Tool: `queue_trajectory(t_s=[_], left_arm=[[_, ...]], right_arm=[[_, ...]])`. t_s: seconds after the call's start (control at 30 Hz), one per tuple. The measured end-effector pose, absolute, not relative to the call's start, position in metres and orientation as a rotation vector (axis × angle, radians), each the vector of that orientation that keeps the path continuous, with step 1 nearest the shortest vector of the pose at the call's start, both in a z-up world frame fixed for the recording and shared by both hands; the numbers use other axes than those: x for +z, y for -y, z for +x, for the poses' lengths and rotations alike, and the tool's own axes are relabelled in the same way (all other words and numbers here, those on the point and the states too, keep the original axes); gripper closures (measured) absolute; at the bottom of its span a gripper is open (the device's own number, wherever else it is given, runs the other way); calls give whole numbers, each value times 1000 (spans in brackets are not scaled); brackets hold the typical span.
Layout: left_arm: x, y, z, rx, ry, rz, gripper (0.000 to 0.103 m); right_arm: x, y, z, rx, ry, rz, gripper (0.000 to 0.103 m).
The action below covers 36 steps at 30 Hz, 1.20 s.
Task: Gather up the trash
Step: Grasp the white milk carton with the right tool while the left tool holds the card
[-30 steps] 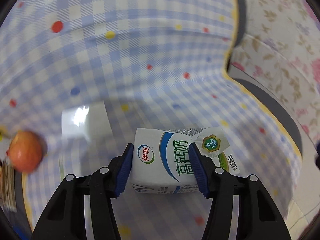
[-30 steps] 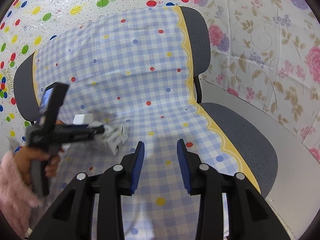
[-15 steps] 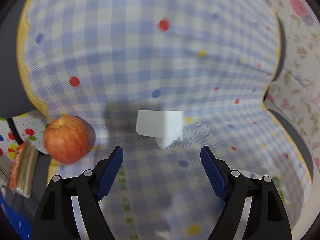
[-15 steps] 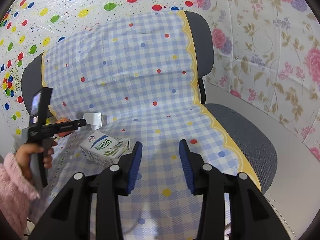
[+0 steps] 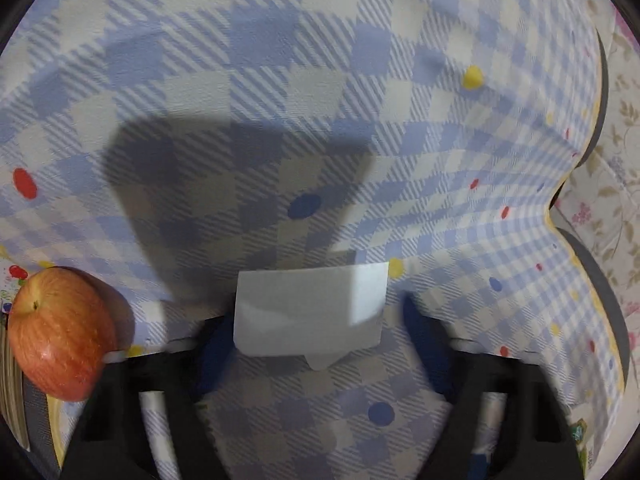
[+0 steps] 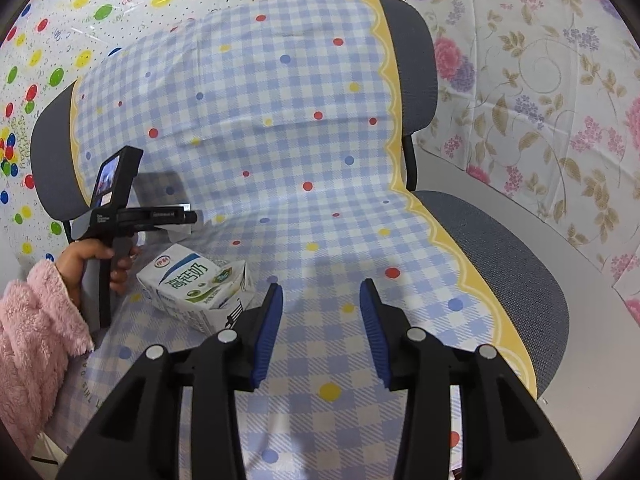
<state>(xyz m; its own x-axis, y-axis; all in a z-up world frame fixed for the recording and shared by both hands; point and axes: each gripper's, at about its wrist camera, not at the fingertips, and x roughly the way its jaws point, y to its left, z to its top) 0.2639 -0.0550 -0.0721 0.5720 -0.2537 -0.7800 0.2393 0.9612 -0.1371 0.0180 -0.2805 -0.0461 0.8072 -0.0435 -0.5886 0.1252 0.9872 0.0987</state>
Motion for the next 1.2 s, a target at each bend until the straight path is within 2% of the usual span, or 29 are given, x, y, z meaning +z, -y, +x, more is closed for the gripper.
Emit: queue_trajectory(t_s=[0.03, 0.07, 0.13, 0.17, 0.53, 0.7, 0.87, 0.97, 1.1, 1.17, 1.2], left_arm=[[-71, 54, 259, -295, -913, -23, 52], [-71, 54, 253, -316, -913, -22, 87], [-68, 52, 238, -337, -909, -25, 101], [-66, 51, 231, -353, -900, -27, 103], [-16, 40, 98, -366, -737, -24, 103], [-11, 35, 64, -344, -722, -35, 103], [-17, 28, 58, -338, -740, -69, 103], [-20, 25, 56, -335, -740, -73, 103], [-24, 23, 57, -330, -744, -79, 103], [-25, 22, 59, -327, -745, -81, 103], [-24, 22, 59, -322, -742, -80, 103]], right_arm=[[-45, 280, 17, -89, -624, 136, 63], [-44, 279, 15, -85, -620, 139, 63], [-41, 278, 12, -81, -613, 139, 63], [-40, 276, 10, -77, -610, 139, 63], [-38, 257, 2, 30, -649, 180, 62], [-45, 244, 9, 81, -678, 172, 51], [-53, 234, 26, 129, -691, 150, 32], [-61, 232, 43, 167, -702, 154, 25], [-73, 230, 63, 214, -739, 175, 26], [-79, 226, 68, 234, -767, 185, 46], [-82, 221, 70, 253, -780, 183, 51]])
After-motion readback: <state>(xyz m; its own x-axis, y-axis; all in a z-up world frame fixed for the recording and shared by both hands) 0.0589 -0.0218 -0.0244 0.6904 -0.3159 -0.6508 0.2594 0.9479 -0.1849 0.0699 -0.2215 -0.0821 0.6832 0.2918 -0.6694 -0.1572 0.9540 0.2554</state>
